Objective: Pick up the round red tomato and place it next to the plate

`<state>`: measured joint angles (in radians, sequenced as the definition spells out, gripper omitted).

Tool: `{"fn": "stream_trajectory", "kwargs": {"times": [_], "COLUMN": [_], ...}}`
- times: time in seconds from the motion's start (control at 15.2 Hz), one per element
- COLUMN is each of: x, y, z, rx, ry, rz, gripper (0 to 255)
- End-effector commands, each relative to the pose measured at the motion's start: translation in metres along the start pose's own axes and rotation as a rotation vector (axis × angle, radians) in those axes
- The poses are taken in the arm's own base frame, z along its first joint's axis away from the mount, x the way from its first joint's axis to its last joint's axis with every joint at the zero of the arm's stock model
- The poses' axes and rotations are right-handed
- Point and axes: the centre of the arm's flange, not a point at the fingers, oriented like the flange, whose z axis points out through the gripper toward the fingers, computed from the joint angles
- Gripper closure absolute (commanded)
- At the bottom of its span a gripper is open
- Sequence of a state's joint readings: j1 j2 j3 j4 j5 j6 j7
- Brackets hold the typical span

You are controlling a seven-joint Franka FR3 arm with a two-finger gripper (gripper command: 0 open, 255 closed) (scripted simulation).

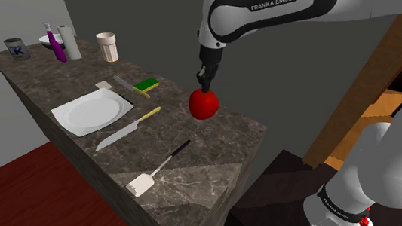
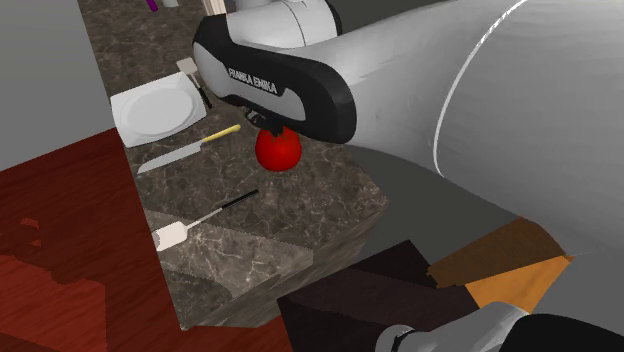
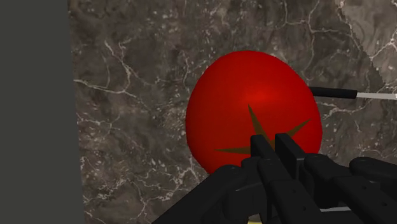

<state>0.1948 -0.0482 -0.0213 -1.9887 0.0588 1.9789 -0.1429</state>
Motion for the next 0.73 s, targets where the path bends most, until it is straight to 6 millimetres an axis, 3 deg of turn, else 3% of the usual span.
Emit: {"fn": "stream_trajectory", "kwargs": {"times": [0.0,0.66], "x": [-0.001,0.002], "y": [-0.001,-0.004], "z": [-0.011,-0.064], "rx": [0.0,0.0], "ry": [0.0,0.0], "rz": [0.0,0.0], "gripper": [255,255]}}
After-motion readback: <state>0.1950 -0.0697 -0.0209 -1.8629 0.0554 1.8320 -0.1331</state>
